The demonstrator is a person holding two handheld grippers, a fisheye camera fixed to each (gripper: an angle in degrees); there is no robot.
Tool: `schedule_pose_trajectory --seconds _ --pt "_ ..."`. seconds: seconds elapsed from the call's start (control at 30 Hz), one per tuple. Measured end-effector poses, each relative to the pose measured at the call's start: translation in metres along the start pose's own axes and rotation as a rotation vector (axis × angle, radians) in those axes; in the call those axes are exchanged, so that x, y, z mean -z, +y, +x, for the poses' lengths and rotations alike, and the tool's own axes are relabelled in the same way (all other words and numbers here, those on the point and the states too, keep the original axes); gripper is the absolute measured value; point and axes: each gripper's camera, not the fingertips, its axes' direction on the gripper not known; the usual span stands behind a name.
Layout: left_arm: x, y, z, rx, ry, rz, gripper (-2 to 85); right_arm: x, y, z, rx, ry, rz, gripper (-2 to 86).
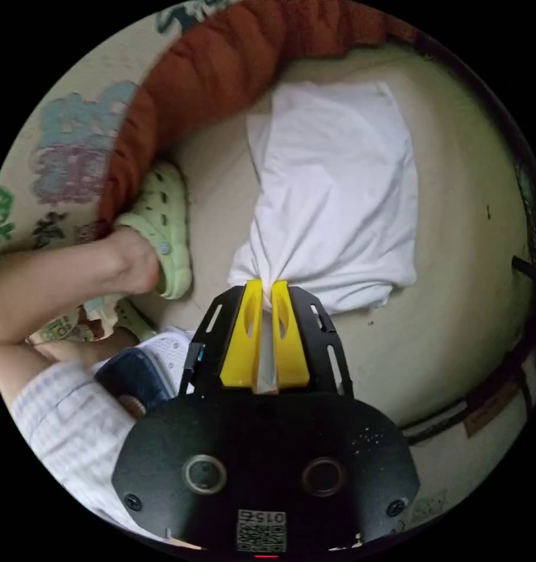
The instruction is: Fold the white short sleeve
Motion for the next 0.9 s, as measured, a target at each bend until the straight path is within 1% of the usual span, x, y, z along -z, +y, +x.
schedule_pose_trajectory --seconds 0.03,0.1,0.13,0.2,0.23,0.3,0.33,0.4,0.47,0.53,0.57,0.63,0.67,0.7,0.83,0.9 --pt "0.002 0.002 0.001 -0.001 0.003 0.001 3.4 0.018 0.011 -0.001 0.02 -0.049 0.058 3.2" --pt "0.007 0.011 0.006 -0.014 0.028 -0.005 4.5 0.087 0.056 -0.009 0.16 -0.245 0.284 3.1" --pt "0.009 0.014 0.007 -0.019 0.036 -0.01 4.9 0.103 0.067 -0.012 0.206 -0.296 0.341 3.1" --pt "0.012 0.023 0.015 -0.058 0.102 -0.06 7.2 0.158 0.108 -0.023 0.381 -0.56 0.531 3.0" --pt "0.013 0.025 0.018 -0.071 0.124 -0.079 7.8 0.171 0.118 -0.026 0.429 -0.623 0.573 2.9" --pt "0.016 0.038 0.032 -0.129 0.18 -0.139 10.6 0.213 0.152 -0.049 0.619 -0.82 0.719 2.7" --pt "0.018 0.041 0.036 -0.146 0.177 -0.148 11.3 0.221 0.159 -0.056 0.664 -0.854 0.742 2.6" --pt "0.028 0.055 0.048 -0.216 0.107 -0.141 13.4 0.25 0.183 -0.089 0.83 -0.94 0.788 2.5" --pt "0.039 0.059 0.051 -0.252 0.063 -0.091 13.8 0.266 0.199 -0.116 0.933 -0.975 0.792 2.5" --pt "0.048 0.059 0.051 -0.263 0.099 -0.065 14.1 0.276 0.211 -0.143 1.005 -0.996 0.779 2.6" --pt "0.052 0.057 0.054 -0.278 0.145 -0.079 14.3 0.282 0.22 -0.163 1.064 -0.985 0.757 2.6" --pt "0.064 0.058 0.059 -0.294 0.096 -0.062 12.6 0.287 0.232 -0.194 1.126 -0.947 0.719 2.7" --pt "0.077 0.062 0.061 -0.303 0.041 -0.015 9.6 0.289 0.24 -0.215 1.168 -0.917 0.706 2.8" --pt "0.094 0.066 0.06 -0.306 0.036 0.042 5.3 0.291 0.246 -0.236 1.196 -0.889 0.687 2.8" --pt "0.155 0.074 0.046 -0.245 0.059 0.194 1.6 0.295 0.257 -0.316 1.315 -0.825 0.615 2.9" --pt "0.198 0.083 0.034 -0.195 0.063 0.324 0.8 0.284 0.256 -0.388 1.367 -0.774 0.542 3.2"
